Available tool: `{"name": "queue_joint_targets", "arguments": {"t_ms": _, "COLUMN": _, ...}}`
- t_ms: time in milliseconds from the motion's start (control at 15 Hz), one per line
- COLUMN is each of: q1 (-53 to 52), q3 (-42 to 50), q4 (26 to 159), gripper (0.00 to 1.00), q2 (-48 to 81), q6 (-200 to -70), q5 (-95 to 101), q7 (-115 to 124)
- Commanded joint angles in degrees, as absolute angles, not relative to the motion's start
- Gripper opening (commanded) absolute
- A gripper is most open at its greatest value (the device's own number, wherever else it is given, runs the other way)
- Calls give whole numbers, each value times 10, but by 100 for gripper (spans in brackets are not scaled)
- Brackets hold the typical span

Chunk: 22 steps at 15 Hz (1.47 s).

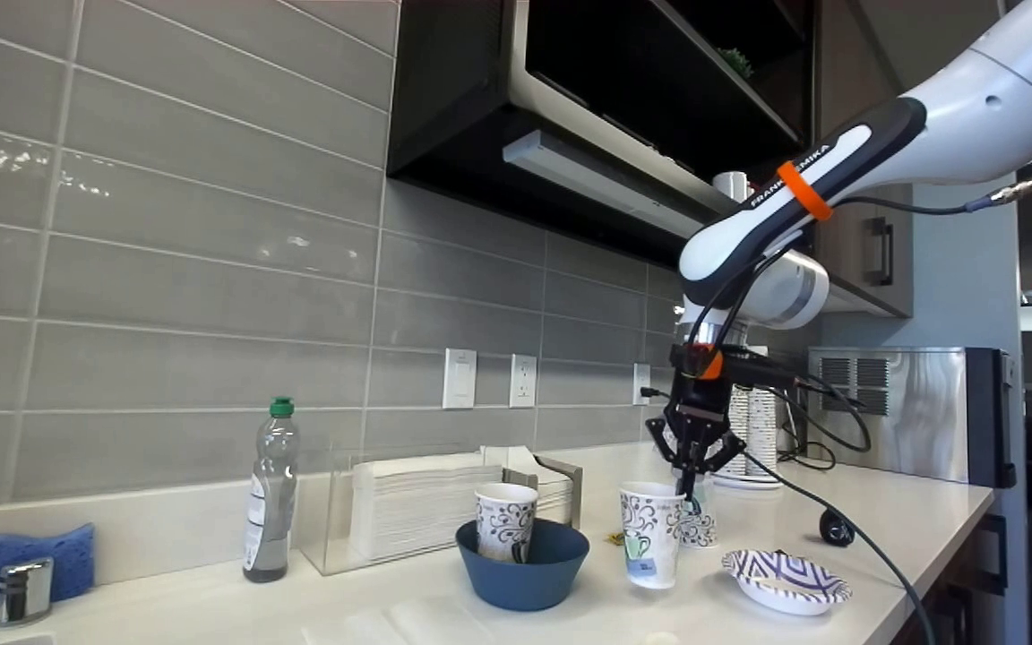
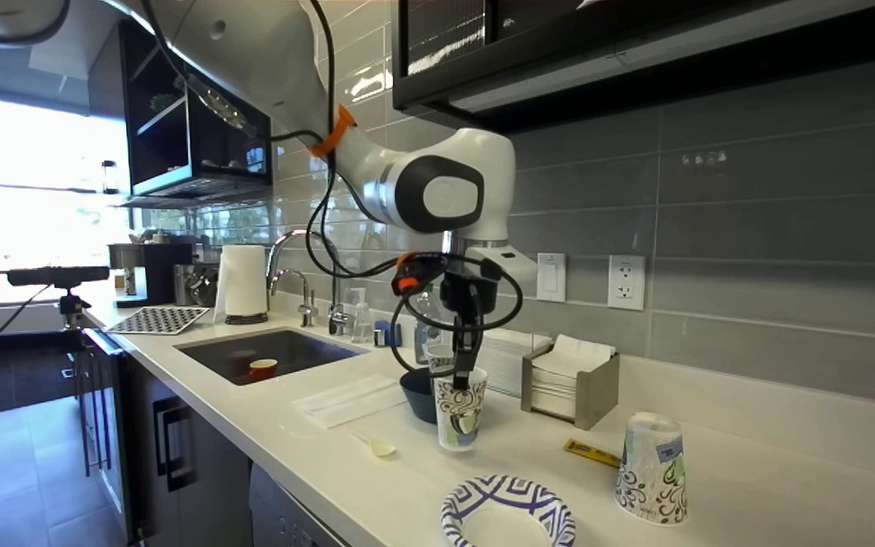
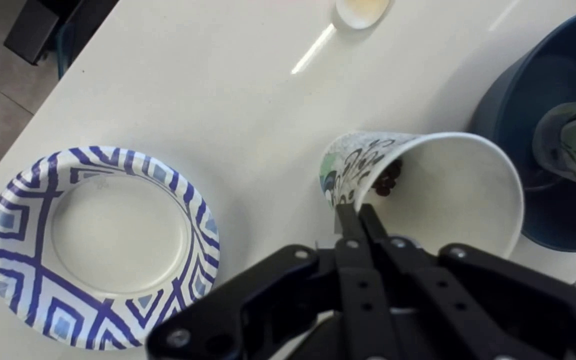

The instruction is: Remove the cups from the blue bowl

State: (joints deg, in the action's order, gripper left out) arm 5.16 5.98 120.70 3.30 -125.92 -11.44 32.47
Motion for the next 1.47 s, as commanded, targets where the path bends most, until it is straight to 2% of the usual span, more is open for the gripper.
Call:
{"name": "queue_joint_targets", "arguments": {"t_ms": 0, "q1": 52, "q3": 58, "q4": 1206, "gripper": 1, "q2": 55, "q6": -1267, "q5": -146, "q7": 315}}
{"name": "queue_joint_targets", "arguments": {"t_ms": 67, "q1": 51, "q3": 58, "q4": 1205, "gripper": 1, "q2": 60, "q6": -1267, "q5": -148, "q7": 316}}
{"name": "queue_joint_targets", "arguments": {"t_ms": 133, "q1": 51, "q3": 59, "q4": 1204, "gripper": 28, "q2": 65, "q6": -1268, "q5": -144, "q7": 317}}
{"name": "queue_joint_targets", "arguments": {"t_ms": 200, "q1": 50, "q3": 59, "q4": 1204, "gripper": 29, "q2": 66, "q6": -1268, "q5": -141, "q7": 319}}
{"name": "queue_joint_targets", "arguments": {"t_ms": 867, "q1": 10, "q3": 33, "q4": 1196, "gripper": 96, "q2": -7, "q6": -1255, "q5": -27, "q7": 390}}
{"name": "queue_joint_targets", "arguments": {"t_ms": 933, "q1": 6, "q3": 26, "q4": 1195, "gripper": 100, "q2": -13, "q6": -1257, "q5": -16, "q7": 394}}
{"name": "queue_joint_targets", "arguments": {"t_ms": 1400, "q1": -11, "q3": -10, "q4": 1151, "gripper": 100, "q2": 29, "q6": -1298, "q5": -16, "q7": 362}}
